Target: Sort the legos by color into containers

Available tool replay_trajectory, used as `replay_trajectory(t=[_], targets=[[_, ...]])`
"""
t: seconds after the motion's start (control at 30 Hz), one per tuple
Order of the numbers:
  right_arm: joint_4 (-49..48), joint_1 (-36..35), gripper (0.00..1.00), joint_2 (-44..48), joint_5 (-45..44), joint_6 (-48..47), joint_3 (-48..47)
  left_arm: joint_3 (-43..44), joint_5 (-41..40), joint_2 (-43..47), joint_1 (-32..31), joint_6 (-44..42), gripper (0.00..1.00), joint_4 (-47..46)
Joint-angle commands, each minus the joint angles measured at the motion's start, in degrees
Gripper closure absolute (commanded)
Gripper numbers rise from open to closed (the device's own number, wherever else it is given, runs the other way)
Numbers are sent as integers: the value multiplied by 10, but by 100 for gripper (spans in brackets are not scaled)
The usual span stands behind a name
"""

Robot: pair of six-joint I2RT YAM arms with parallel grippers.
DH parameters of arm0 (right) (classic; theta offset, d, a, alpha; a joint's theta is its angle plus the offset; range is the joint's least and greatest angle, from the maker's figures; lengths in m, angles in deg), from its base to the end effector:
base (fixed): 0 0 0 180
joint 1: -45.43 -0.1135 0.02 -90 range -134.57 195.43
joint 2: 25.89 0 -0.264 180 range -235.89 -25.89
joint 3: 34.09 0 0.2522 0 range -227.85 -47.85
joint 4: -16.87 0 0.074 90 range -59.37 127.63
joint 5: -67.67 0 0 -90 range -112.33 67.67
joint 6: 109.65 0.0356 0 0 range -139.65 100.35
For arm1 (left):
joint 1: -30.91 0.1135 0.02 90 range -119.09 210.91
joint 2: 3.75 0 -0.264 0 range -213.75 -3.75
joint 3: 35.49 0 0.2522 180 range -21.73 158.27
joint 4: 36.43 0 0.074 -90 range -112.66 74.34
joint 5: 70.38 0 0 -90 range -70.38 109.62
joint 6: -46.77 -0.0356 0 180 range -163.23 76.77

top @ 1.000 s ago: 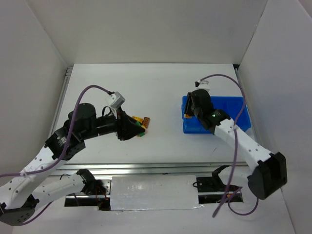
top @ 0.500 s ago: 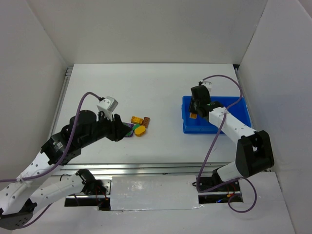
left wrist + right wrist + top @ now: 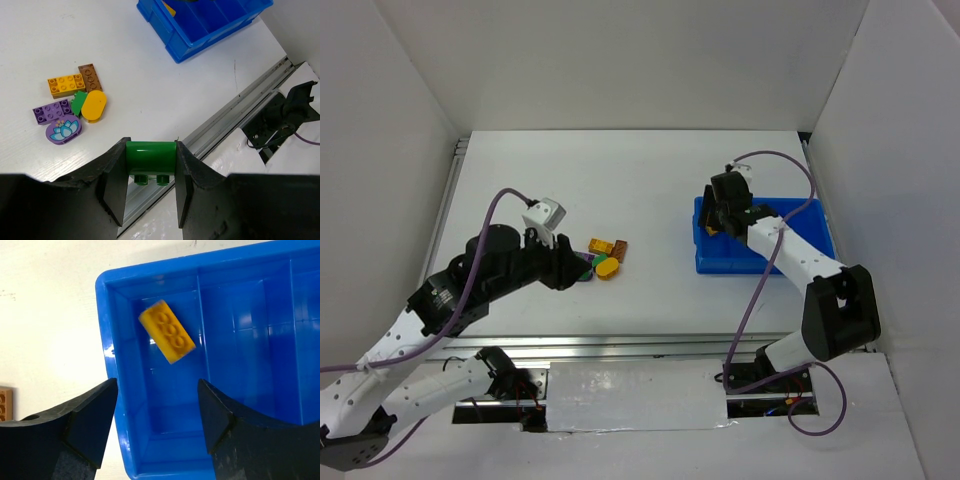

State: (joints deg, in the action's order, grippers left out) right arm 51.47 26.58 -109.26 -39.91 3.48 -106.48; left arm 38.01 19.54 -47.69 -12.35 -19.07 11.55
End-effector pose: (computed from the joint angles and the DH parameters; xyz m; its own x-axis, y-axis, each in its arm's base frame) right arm 0.2994 0.0908 0.2506 -0.6640 0.1690 -0.7284 0.1663 0.9831 0.0766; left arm 0.1116 -0.1050 0.3865 -0.4900 -0.1009 -0.8658 0.5302 0.7539 -0.3879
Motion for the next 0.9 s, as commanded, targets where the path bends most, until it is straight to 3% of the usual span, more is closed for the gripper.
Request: replay_trajectory(t=[0.0, 0.1, 0.2, 0.23, 0.33, 0.5, 0.63, 0.87], targets=[[13, 2, 28, 24, -3, 5, -29, 8, 15, -2, 3, 4, 100, -35], [-4, -13, 27, 84, 39, 6, -3, 9, 37, -8, 4, 17, 100, -50], [-68, -22, 28, 178, 215, -19, 54, 7, 71, -16, 4, 32, 100, -85], [-89, -27, 28, 204, 335, -21, 70, 4, 99, -17, 4, 35, 100, -110], [-180, -51, 28, 295, 512, 9, 131, -6, 160, -15, 6, 52, 100, -171], [-310, -140, 28, 385, 564, 60, 194, -27, 242, -10, 6, 100, 100, -276], [-433, -205, 28, 389, 620, 109, 211, -39, 328, -21, 6, 150, 100, -378], [-483, -270, 27, 347, 633, 117, 172, -49, 358, -31, 6, 178, 100, -414]])
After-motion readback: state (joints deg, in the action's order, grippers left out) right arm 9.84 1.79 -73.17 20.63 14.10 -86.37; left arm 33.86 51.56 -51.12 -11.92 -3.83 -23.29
